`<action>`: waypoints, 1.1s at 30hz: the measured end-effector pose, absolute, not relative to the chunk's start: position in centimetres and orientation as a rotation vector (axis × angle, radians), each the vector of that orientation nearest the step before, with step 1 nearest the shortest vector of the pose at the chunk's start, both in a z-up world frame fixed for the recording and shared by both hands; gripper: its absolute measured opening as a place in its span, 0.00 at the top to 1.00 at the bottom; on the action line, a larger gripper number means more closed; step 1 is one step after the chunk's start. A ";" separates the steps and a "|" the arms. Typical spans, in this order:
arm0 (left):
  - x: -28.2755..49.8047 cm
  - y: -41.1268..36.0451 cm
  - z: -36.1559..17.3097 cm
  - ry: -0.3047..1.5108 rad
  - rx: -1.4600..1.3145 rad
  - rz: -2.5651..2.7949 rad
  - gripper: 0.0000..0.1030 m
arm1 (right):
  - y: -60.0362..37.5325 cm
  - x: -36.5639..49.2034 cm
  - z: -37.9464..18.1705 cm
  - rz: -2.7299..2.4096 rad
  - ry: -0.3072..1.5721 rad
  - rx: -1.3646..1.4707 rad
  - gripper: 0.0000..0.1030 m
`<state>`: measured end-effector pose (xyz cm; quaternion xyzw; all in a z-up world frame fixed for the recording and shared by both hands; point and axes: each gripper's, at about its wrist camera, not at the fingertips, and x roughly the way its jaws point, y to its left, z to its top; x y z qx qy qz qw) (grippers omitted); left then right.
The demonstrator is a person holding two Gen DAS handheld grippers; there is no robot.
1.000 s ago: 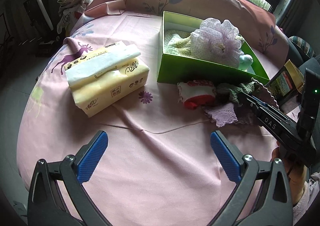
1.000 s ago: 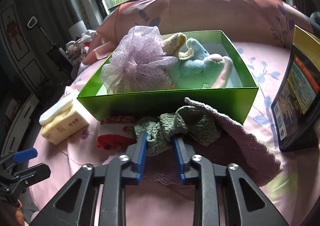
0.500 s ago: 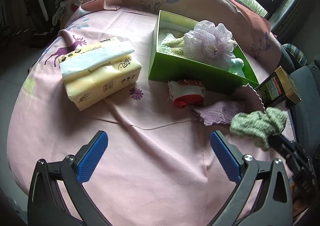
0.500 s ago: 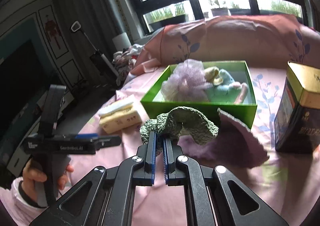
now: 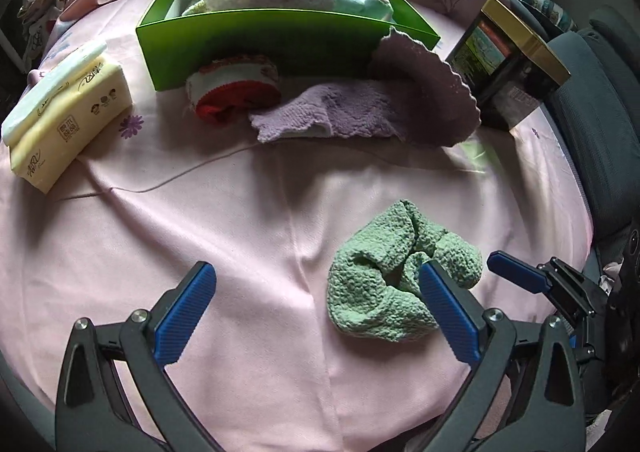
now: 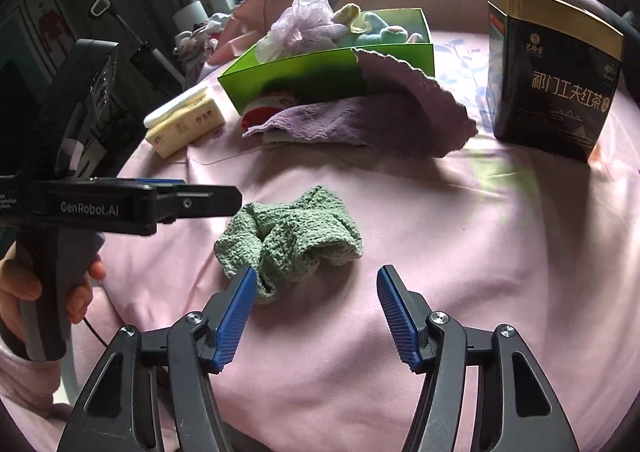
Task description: Organize soft objects
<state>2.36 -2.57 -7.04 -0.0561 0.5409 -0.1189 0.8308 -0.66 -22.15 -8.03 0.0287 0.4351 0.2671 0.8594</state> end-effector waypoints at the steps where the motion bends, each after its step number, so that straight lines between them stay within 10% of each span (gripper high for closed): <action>1: 2.3 -3.0 -7.2 1.151 -0.109 -0.261 0.05 | -22.1 -0.6 -8.2 0.572 0.914 0.065 0.39; 10: 2.5 -4.4 -8.2 1.181 -0.137 -0.349 0.64 | -20.1 -0.9 -8.8 0.628 0.866 -0.018 0.40; 14: 2.5 -4.8 -8.7 1.191 -0.172 -0.381 0.77 | -19.7 -0.6 -9.0 0.644 0.861 -0.029 0.59; 20: 2.1 -5.2 -8.5 1.185 -0.196 -0.429 0.87 | -19.3 -0.9 -9.2 0.656 0.853 -0.028 0.85; 33: 0.3 -5.4 -4.5 1.058 -0.146 -0.437 0.88 | -19.3 -2.2 -5.9 0.634 0.762 -0.054 0.87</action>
